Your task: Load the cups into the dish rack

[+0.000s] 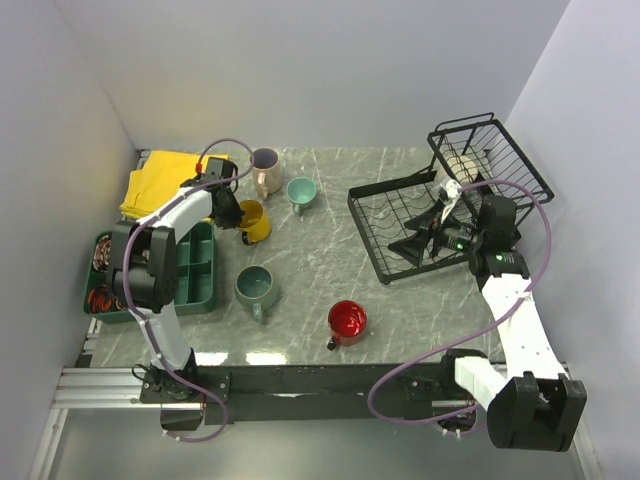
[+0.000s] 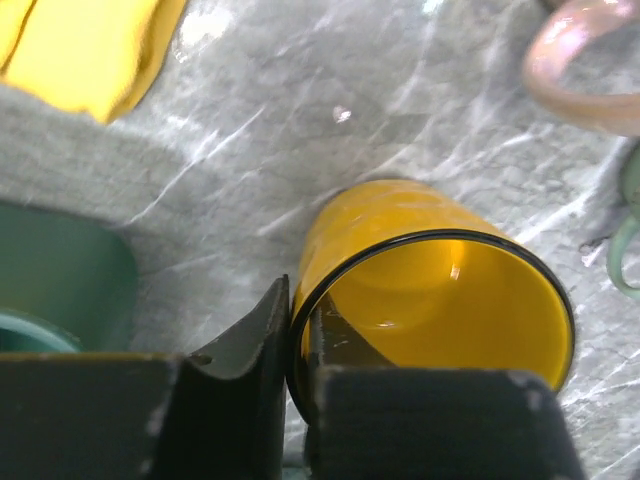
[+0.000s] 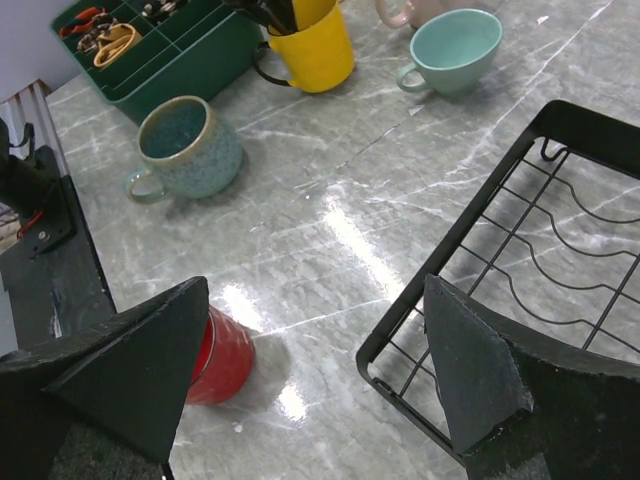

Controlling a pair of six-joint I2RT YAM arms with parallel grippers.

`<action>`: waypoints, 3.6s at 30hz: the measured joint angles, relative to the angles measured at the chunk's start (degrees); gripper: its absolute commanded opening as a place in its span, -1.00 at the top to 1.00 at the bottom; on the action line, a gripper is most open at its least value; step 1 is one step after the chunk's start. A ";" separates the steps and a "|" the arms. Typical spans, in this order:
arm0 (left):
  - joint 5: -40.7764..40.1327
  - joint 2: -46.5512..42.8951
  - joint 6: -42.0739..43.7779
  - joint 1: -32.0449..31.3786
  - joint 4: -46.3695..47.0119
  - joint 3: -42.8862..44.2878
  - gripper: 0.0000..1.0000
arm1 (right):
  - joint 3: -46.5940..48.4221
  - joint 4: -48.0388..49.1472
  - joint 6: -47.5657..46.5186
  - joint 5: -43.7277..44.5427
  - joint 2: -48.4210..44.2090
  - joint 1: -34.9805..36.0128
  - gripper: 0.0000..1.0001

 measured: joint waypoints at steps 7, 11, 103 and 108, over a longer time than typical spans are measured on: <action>2.23 -3.45 0.26 -0.07 1.81 -3.04 0.98 | 0.11 -1.84 -2.10 -2.25 0.61 -0.15 -0.86; 7.58 -13.60 -2.01 0.07 4.70 -9.64 0.98 | 2.67 -6.25 -3.67 -3.89 3.39 0.46 -0.86; -4.66 -63.04 -18.01 -29.86 34.16 -31.39 -0.93 | 15.82 0.76 18.21 39.60 16.48 17.22 1.00; -8.41 -69.83 -15.56 -29.86 27.63 -34.42 -0.93 | 15.19 0.63 9.94 52.57 18.27 20.90 1.00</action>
